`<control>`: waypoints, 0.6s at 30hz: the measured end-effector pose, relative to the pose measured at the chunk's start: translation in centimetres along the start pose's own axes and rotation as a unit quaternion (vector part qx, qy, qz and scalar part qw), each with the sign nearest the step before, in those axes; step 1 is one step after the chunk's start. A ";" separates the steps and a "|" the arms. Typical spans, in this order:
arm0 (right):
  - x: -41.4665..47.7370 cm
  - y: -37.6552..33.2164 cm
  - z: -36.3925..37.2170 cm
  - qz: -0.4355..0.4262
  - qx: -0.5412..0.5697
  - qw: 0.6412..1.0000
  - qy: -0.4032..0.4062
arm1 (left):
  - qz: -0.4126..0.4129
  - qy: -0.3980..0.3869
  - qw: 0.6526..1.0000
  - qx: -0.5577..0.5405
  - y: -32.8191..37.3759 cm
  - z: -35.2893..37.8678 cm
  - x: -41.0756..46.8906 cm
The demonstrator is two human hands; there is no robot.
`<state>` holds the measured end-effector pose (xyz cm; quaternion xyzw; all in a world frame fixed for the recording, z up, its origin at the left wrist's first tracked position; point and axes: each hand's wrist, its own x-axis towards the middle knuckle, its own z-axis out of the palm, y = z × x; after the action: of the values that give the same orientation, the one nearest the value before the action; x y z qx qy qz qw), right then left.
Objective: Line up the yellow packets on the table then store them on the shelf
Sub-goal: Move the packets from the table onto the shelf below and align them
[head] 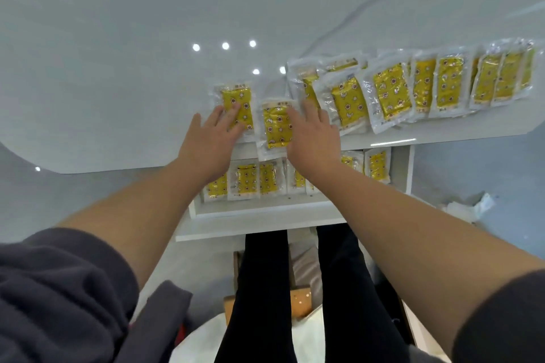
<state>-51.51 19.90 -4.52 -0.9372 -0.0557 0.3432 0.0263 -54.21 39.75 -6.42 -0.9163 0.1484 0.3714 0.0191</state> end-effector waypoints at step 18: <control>-0.8 -0.1 -2.4 -0.070 0.118 0.974 -0.181 | -0.035 -0.064 0.997 -0.033 -0.1 -2.1 -0.7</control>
<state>-50.57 19.90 -2.20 -0.8437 -0.0838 0.5086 0.1500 -53.27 39.70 -4.46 -0.8955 0.1025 0.4329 0.0113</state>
